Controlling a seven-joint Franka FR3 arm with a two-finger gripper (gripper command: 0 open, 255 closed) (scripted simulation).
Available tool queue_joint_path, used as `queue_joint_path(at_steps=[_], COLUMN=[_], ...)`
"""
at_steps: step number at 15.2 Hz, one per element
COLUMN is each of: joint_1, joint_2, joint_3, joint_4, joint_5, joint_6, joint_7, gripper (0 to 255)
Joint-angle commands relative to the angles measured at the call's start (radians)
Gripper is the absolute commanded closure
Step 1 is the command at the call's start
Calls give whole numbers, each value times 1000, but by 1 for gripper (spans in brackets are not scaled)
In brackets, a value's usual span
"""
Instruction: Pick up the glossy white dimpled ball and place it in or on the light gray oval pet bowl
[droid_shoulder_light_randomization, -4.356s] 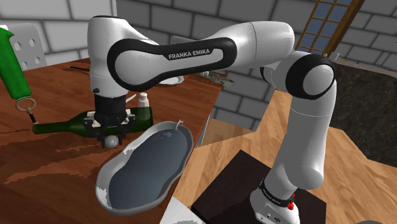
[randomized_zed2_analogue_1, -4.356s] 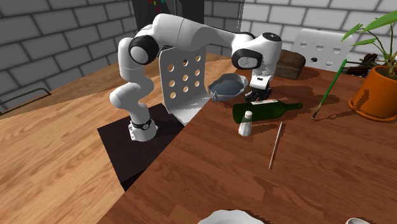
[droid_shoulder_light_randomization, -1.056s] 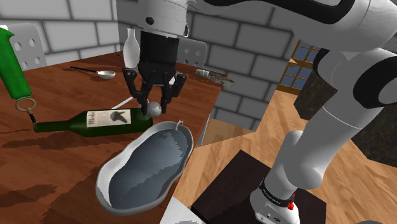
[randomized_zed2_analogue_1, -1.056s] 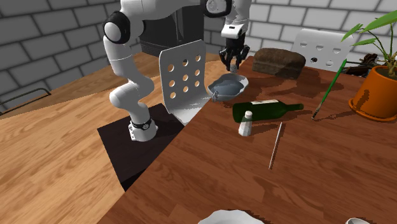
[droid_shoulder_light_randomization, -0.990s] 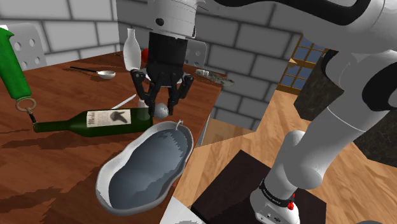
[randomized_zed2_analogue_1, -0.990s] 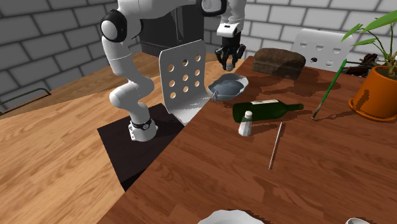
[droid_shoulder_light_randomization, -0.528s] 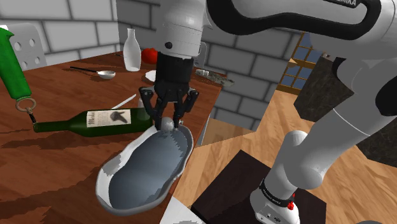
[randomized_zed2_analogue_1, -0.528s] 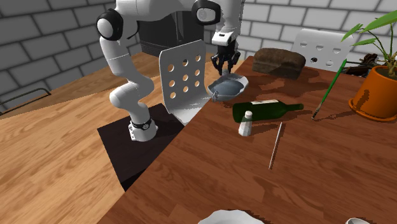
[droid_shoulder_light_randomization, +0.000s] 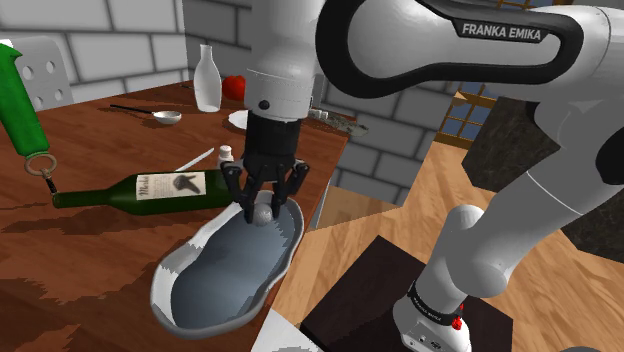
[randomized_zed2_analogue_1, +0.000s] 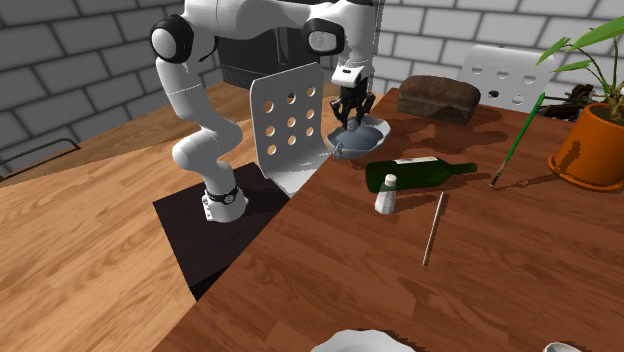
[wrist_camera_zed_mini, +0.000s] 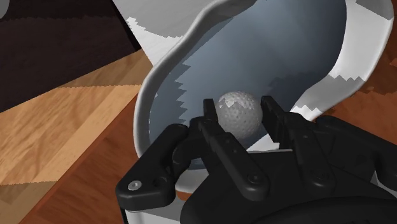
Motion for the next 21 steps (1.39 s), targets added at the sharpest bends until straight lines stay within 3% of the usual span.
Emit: queue_joint_path(at_steps=[1, 7, 8, 13, 17, 21], joint_1=[1, 1, 1, 1, -9, -9], joint_2=[0, 0, 0, 0, 16, 16], joint_3=[1, 1, 1, 1, -16, -16], joint_4=[-8, -8, -8, -8, 132, 132], joint_5=[1, 1, 1, 1, -13, -13], joint_6=[8, 8, 8, 8, -117, -117], joint_7=[0, 0, 0, 0, 9, 9], gripper=[255, 255, 0, 0, 0, 0])
